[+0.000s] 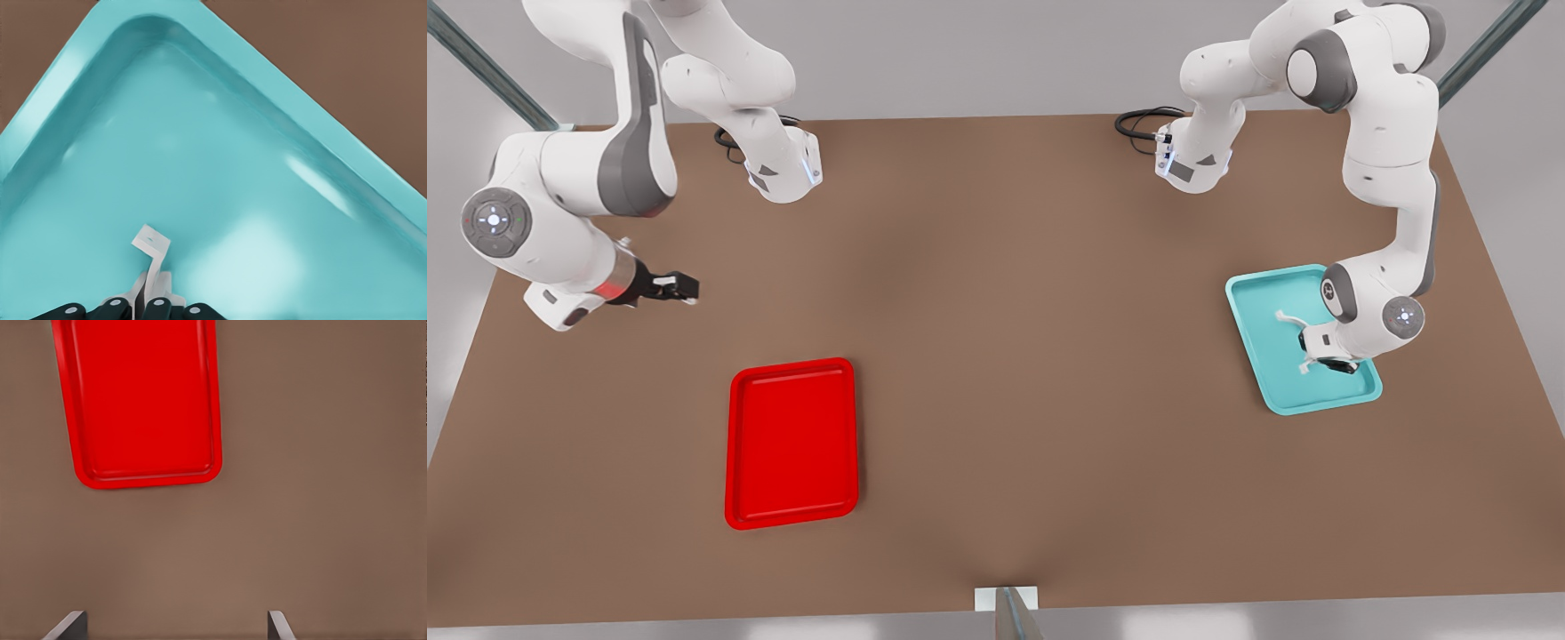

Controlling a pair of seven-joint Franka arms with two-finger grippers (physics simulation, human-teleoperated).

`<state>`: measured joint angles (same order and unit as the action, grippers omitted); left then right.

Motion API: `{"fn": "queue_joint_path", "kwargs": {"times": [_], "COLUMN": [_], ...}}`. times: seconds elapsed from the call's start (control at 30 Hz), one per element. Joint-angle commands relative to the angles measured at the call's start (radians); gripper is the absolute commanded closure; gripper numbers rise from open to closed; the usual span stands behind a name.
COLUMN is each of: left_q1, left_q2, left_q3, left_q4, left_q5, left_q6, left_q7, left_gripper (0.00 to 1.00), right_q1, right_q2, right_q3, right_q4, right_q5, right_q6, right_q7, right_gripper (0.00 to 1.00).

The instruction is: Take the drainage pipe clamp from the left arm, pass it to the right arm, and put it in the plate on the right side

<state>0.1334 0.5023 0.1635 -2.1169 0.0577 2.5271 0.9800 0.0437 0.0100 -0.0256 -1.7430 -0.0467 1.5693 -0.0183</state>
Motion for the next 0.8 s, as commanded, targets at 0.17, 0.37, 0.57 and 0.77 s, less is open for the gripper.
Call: {"fn": "queue_joint_path", "kwargs": {"times": [0.17,0.37,0.57,0.77], "left_q1": [-0.078,-0.296,-0.560,-0.578], "left_q2": [-0.143,-0.133,0.087,0.125], "left_q3": [-0.001,-0.128,-0.186,-0.262], "left_q4": [0.029,0.262,0.683,0.752], "left_q5": [0.001,0.004,-0.114,-0.185], "left_q6": [-0.235,-0.525,-0.714,-0.623], "left_q7": [-0.308,-1.040,-1.905,-2.275], "left_gripper": [0.79,0.79,0.79,0.79], "right_q1": [0.068,0.367,0.647,0.733], "right_q2": [0.016,0.221,0.369,0.404], "right_q3": [0.007,0.010,0.018,0.018], "right_q4": [0.017,0.103,0.172,0.129], "right_q5": [0.001,0.192,0.183,0.176], "right_q6": [-0.006,-0.015,0.233,0.492], "right_q7": [0.023,0.026,0.003,0.012], "right_gripper": [0.00,0.00,0.00,0.00]}}
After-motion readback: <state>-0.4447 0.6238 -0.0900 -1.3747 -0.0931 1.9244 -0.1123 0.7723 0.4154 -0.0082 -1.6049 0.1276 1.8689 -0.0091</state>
